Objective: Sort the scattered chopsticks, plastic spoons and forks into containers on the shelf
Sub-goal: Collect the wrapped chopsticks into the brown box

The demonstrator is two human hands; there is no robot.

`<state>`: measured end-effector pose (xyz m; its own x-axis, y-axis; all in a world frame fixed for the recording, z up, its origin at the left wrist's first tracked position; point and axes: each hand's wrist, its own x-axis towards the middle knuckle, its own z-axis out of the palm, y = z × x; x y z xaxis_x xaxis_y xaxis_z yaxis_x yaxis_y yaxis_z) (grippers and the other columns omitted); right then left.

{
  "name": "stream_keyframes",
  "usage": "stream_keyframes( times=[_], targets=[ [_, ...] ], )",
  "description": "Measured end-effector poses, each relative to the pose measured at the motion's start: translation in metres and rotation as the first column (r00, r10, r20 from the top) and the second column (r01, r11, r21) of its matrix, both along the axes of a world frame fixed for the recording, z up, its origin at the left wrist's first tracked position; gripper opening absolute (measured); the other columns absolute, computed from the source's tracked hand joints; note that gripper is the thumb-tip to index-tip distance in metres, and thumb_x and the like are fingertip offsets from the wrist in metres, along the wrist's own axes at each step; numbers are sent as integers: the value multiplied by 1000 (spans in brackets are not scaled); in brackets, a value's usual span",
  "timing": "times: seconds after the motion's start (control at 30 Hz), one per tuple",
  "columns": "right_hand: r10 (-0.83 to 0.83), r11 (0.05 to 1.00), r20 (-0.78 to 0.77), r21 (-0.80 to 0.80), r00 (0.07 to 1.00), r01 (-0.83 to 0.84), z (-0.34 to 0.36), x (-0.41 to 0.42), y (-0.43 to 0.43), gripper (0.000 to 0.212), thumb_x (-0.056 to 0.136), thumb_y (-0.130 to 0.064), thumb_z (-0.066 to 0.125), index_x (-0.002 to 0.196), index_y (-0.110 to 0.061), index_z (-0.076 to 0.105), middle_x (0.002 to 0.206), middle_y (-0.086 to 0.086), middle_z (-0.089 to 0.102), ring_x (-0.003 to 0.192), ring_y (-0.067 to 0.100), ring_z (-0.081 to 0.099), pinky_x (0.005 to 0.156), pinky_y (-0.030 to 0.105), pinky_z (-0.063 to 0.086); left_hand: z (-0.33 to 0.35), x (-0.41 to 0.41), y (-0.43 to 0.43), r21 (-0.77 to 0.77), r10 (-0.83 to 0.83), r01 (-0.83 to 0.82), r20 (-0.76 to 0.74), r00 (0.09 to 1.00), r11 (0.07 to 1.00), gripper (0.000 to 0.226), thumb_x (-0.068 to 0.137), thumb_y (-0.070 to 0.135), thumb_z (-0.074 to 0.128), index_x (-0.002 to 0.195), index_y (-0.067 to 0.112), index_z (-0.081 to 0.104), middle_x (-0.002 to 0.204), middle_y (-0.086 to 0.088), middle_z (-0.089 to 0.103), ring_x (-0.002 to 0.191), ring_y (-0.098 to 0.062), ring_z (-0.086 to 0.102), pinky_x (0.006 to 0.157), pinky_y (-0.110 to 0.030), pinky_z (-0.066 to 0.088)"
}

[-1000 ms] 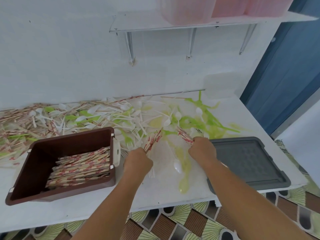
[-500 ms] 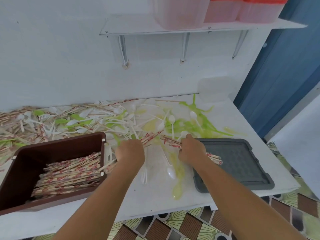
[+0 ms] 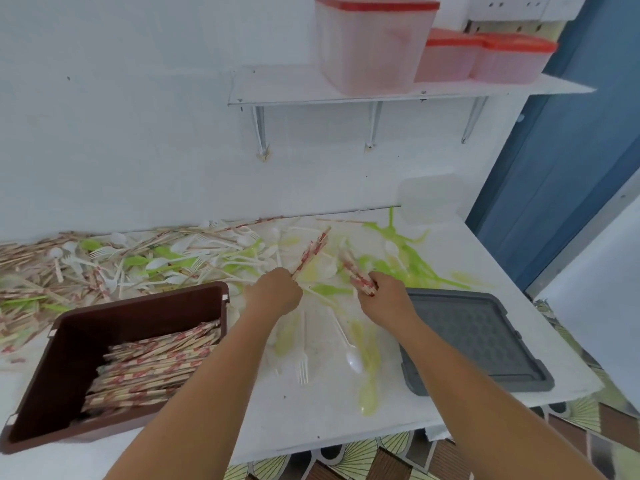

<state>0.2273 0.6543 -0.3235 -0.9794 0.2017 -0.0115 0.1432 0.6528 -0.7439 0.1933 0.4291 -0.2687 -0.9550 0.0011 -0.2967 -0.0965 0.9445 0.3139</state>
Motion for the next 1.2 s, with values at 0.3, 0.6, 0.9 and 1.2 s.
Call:
stream_keyframes(
  times=[0.3,0.6,0.9,1.2],
  targets=[
    [-236,934,-1,-278,972,226,23,-14,-28,11,91,-14,63,98,-12,71,88,7,70,72,23,61,59,29,46,-8,-26,-4,419,60,-50,-10,998,906,13,101,14,48,108,7,55,100,-6,59,76,-28,67,67,-44,64],
    [-372,672,375,-522,849,525,46,-33,-11,12,91,-8,66,98,2,66,73,11,77,46,16,41,46,25,33,-24,-25,13,468,-47,-51,195,980,882,26,99,33,62,95,9,55,77,-6,55,46,-21,55,44,-24,43],
    [-376,882,312,-167,872,440,18,-47,72,10,86,-7,51,88,-7,61,78,12,60,57,24,51,53,26,39,-91,15,58,142,-88,71,116,989,987,36,87,42,75,107,14,66,102,-3,69,97,-24,71,71,-28,52],
    [-126,886,388,458,913,-72,-23,-77,77,8,81,-16,64,85,-13,58,78,3,61,72,26,62,62,31,50,-95,-5,85,84,61,-72,131,990,994,11,83,17,63,81,18,52,78,2,54,75,-21,58,62,-27,46]
  ],
)
